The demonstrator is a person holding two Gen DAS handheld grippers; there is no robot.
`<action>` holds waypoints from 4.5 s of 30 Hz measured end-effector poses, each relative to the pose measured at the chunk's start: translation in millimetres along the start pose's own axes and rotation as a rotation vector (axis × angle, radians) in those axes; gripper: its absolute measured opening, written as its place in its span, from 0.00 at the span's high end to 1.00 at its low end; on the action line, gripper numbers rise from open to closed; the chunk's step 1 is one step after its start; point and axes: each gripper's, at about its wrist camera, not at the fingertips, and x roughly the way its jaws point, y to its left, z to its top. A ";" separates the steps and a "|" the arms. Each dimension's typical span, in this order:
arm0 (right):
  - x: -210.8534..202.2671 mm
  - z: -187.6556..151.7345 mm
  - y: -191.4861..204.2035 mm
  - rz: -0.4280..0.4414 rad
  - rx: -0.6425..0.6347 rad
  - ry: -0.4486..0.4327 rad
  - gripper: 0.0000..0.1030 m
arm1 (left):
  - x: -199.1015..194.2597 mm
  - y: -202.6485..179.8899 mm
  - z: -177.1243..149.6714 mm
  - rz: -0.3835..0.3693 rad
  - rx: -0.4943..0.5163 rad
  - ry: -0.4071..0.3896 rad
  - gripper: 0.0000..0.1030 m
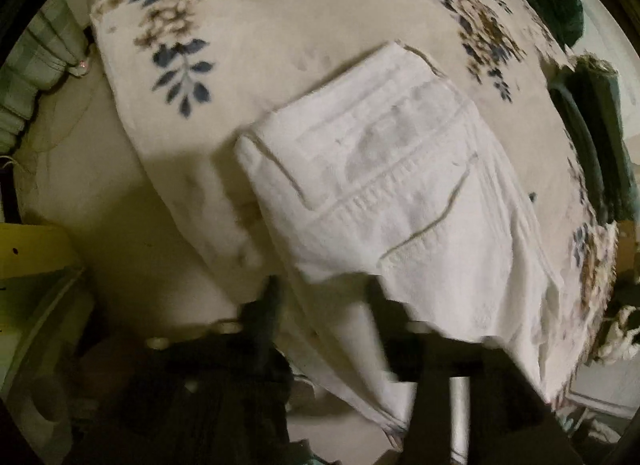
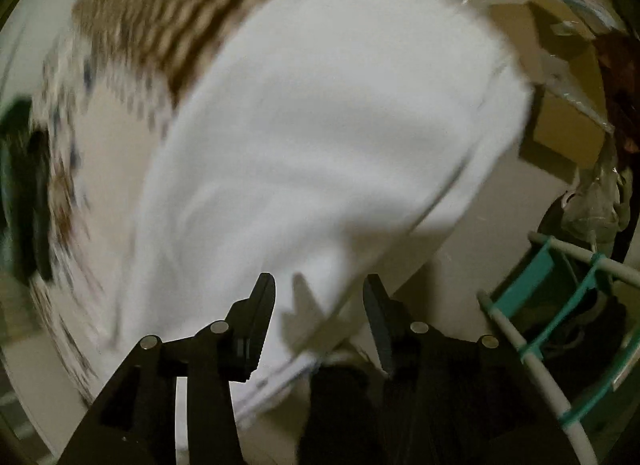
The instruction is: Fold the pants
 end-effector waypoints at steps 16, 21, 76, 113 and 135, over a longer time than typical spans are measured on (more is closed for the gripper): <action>-19.9 46.6 -58.4 -0.043 0.235 -0.156 1.00 | 29.9 8.0 18.1 -0.011 -0.019 -0.087 0.86; -20.6 55.5 -75.4 0.107 0.186 -0.061 0.92 | 32.5 12.4 22.6 -0.009 0.012 -0.063 0.86; 35.4 118.4 -112.6 0.532 0.154 -0.261 0.59 | 107.8 -241.6 -127.4 -0.109 0.750 0.221 0.00; 143.3 -326.0 280.4 0.099 -1.057 0.025 0.41 | -11.4 -33.0 16.7 -0.015 0.525 -0.054 0.00; 139.0 -300.2 281.5 0.153 -0.780 0.144 0.69 | -0.7 32.4 36.4 0.035 0.291 -0.088 0.00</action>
